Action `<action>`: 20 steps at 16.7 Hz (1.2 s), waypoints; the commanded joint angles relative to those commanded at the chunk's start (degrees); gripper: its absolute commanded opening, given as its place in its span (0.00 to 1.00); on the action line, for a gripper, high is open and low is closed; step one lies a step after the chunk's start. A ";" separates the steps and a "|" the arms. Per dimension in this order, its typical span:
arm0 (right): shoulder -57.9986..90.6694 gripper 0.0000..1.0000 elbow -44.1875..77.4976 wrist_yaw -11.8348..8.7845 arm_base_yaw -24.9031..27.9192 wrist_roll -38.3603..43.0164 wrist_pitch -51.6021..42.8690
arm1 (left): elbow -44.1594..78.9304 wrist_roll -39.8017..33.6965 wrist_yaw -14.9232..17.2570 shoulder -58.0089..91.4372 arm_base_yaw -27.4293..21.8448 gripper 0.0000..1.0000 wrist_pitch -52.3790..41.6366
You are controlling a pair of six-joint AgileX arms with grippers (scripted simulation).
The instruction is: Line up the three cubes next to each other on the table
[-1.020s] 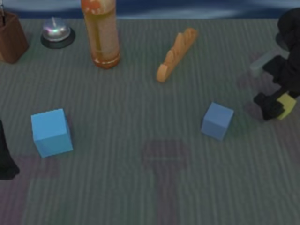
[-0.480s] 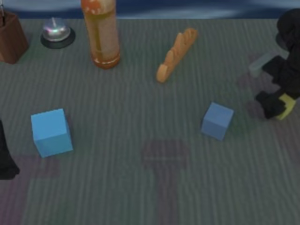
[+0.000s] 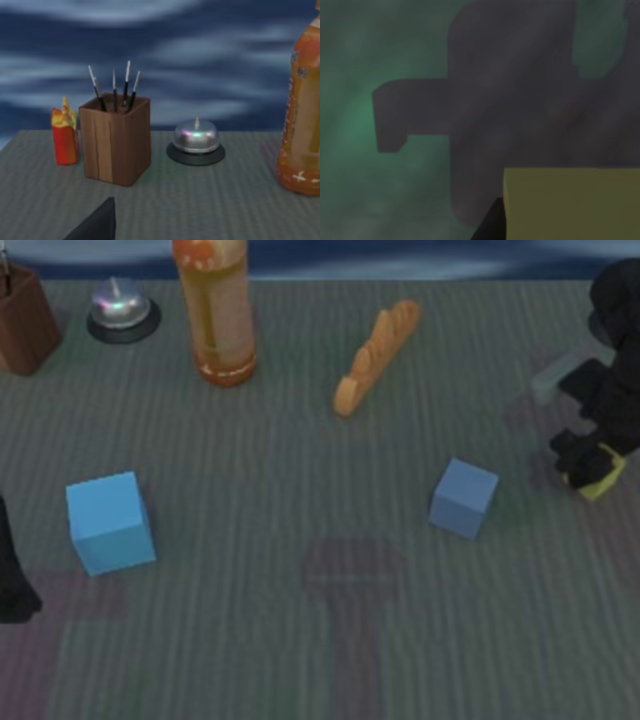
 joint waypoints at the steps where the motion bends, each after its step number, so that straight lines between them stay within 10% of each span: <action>1: 0.00 0.00 0.00 0.00 0.00 0.00 0.00 | 0.00 0.00 0.00 0.00 0.00 1.00 0.00; 20: -6.15 0.00 9.50 -0.86 0.62 1.46 -14.64 | 0.00 0.00 0.00 0.00 0.00 1.00 0.00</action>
